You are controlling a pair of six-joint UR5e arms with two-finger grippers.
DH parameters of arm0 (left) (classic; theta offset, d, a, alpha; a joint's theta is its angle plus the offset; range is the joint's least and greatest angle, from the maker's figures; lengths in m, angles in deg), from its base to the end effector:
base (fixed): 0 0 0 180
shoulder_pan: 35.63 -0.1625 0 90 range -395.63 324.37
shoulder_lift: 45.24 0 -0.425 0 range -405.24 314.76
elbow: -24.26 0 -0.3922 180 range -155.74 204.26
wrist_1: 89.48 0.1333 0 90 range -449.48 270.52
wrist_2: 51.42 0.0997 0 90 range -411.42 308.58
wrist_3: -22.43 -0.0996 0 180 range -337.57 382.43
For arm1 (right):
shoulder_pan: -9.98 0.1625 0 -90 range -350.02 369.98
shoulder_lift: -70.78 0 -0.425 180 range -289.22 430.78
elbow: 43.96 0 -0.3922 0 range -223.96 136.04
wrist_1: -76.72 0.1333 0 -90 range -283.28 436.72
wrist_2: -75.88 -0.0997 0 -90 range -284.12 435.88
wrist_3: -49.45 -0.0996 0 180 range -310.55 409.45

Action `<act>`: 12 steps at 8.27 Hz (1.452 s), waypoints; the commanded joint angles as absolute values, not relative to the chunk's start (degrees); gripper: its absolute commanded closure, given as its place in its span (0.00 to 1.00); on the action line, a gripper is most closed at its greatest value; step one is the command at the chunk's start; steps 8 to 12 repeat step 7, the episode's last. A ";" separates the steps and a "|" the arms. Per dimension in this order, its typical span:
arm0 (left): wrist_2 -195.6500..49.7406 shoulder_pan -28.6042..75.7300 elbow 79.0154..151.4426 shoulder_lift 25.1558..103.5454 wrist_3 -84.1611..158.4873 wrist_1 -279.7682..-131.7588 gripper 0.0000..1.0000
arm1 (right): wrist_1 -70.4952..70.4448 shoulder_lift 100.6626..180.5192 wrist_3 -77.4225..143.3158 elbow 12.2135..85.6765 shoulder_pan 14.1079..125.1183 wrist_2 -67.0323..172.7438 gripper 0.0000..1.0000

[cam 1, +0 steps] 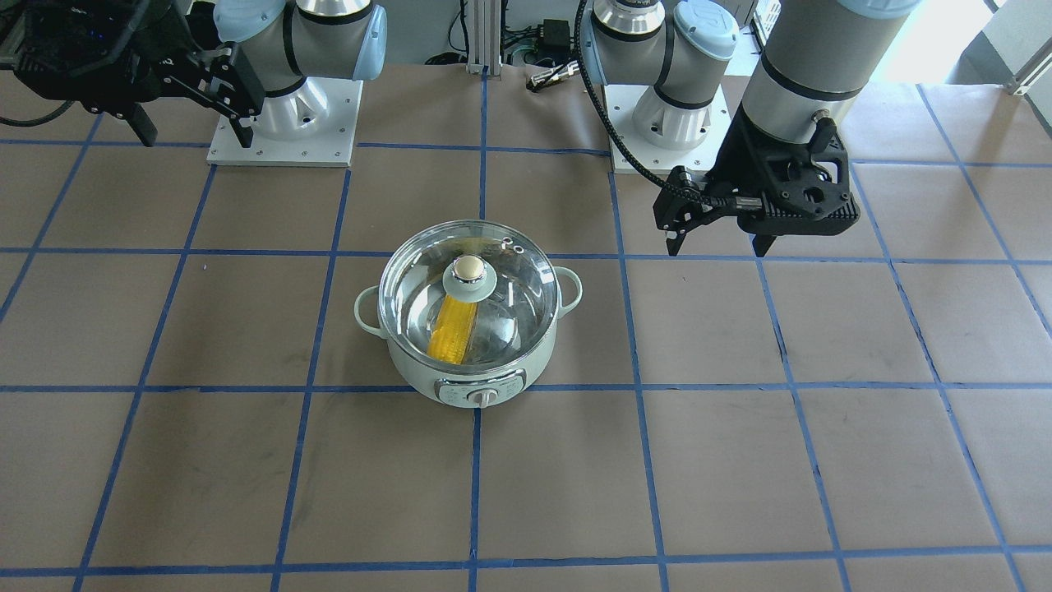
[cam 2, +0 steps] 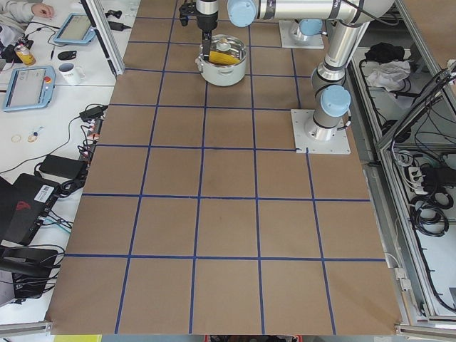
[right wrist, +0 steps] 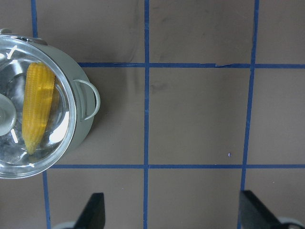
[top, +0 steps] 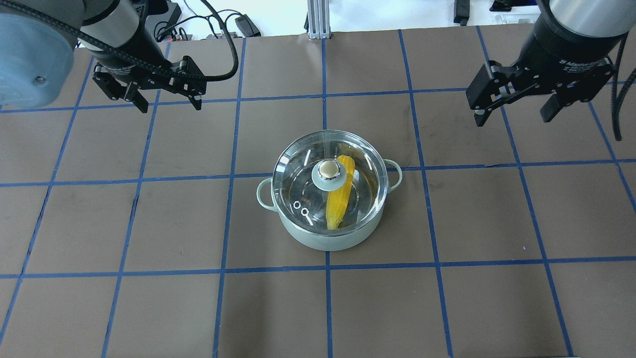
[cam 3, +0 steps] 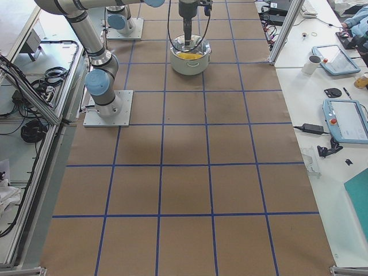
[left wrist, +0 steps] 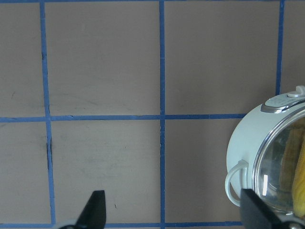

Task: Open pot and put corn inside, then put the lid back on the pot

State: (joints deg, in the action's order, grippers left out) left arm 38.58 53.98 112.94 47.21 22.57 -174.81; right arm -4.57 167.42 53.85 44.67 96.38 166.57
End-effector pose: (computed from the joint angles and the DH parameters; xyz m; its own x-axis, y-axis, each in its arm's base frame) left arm -0.1298 -0.5168 0.4861 -1.0000 -0.0092 0.0002 -0.0092 0.9980 -0.0617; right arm 0.1044 -0.4451 0.5385 -0.9998 -0.0141 0.0111 -0.0140 0.9998 0.0131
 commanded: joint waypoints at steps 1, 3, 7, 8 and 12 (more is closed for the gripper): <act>38.49 54.01 112.94 47.39 22.52 -174.74 0.00 | -5.54 167.38 56.99 44.72 96.38 167.10 0.00; 38.58 53.93 112.94 47.39 22.35 -174.74 0.00 | -5.02 167.38 57.01 44.72 96.38 167.37 0.00; 38.58 53.93 113.03 47.48 22.34 -174.74 0.00 | -5.10 167.46 56.48 45.16 96.64 166.41 0.00; 38.58 53.93 113.03 47.48 22.34 -174.74 0.00 | -5.10 167.46 56.48 45.16 96.64 166.41 0.00; 38.58 53.93 113.03 47.48 22.34 -174.74 0.00 | -5.10 167.46 56.48 45.16 96.64 166.41 0.00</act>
